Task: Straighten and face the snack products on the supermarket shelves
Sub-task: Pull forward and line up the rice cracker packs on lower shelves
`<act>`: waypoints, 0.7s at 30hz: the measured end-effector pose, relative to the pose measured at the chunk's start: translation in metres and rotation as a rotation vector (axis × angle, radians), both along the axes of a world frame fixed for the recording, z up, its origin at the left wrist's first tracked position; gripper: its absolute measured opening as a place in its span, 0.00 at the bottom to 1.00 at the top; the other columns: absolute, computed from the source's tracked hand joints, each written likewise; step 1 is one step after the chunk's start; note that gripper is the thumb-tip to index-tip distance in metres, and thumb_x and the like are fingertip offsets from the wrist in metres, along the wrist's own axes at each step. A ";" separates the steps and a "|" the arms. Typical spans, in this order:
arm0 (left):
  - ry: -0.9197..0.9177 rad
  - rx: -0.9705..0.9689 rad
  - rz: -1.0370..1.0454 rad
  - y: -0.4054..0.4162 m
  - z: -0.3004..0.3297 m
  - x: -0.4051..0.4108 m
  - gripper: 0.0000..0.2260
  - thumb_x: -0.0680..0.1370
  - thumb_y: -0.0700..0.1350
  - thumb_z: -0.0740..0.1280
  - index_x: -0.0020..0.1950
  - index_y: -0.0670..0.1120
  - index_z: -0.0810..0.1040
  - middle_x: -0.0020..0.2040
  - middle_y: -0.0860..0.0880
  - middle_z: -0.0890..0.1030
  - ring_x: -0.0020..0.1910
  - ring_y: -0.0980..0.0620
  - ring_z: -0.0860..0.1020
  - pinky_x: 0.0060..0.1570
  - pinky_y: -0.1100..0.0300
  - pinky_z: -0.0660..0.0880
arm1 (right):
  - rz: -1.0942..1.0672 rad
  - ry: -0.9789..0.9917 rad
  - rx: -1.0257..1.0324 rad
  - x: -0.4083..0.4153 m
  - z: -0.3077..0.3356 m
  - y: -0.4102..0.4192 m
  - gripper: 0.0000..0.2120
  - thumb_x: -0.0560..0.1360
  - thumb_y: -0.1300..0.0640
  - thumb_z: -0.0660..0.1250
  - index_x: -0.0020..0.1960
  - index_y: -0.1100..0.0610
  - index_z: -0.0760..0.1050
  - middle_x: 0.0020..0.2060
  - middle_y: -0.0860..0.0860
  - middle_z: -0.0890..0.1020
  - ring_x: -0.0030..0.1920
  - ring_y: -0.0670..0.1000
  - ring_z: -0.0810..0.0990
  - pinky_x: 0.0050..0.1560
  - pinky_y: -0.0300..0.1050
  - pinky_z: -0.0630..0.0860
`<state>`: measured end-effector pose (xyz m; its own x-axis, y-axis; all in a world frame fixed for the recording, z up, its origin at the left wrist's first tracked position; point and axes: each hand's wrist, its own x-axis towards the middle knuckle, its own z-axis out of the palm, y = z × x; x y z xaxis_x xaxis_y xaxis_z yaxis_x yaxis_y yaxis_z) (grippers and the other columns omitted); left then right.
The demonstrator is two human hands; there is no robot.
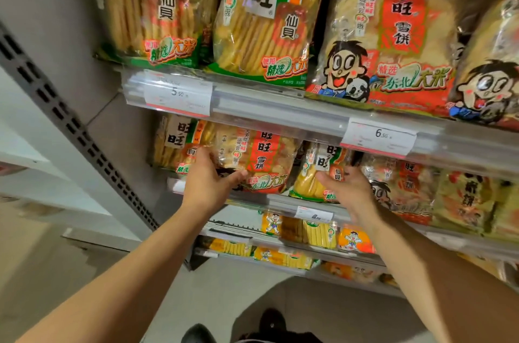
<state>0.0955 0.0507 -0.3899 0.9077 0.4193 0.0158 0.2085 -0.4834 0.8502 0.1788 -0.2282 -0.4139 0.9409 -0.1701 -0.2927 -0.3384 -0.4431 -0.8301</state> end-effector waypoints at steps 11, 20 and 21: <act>0.004 -0.044 0.116 0.003 -0.003 -0.048 0.22 0.65 0.55 0.80 0.45 0.54 0.68 0.39 0.58 0.80 0.37 0.63 0.78 0.31 0.65 0.71 | 0.051 -0.069 0.135 -0.001 0.005 -0.002 0.24 0.61 0.54 0.82 0.52 0.52 0.74 0.48 0.47 0.84 0.47 0.47 0.82 0.43 0.43 0.74; 0.061 -0.194 0.343 0.054 -0.053 -0.130 0.22 0.62 0.51 0.82 0.45 0.54 0.70 0.43 0.55 0.81 0.37 0.60 0.81 0.29 0.64 0.74 | 0.142 -0.097 0.332 -0.015 0.011 0.074 0.19 0.65 0.59 0.80 0.52 0.52 0.78 0.46 0.45 0.86 0.47 0.45 0.84 0.44 0.42 0.75; 0.058 -0.203 0.361 0.059 -0.055 -0.135 0.22 0.63 0.50 0.82 0.45 0.53 0.71 0.44 0.54 0.82 0.38 0.58 0.81 0.31 0.60 0.76 | 0.131 -0.102 0.349 -0.018 0.010 0.079 0.17 0.65 0.60 0.79 0.52 0.52 0.79 0.45 0.46 0.86 0.47 0.46 0.84 0.44 0.41 0.75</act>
<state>-0.0391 0.1097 -0.4450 0.6985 0.7005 -0.1464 0.3839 -0.1942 0.9027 0.1607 -0.1488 -0.4037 0.9754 0.0469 -0.2153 -0.2052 -0.1624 -0.9652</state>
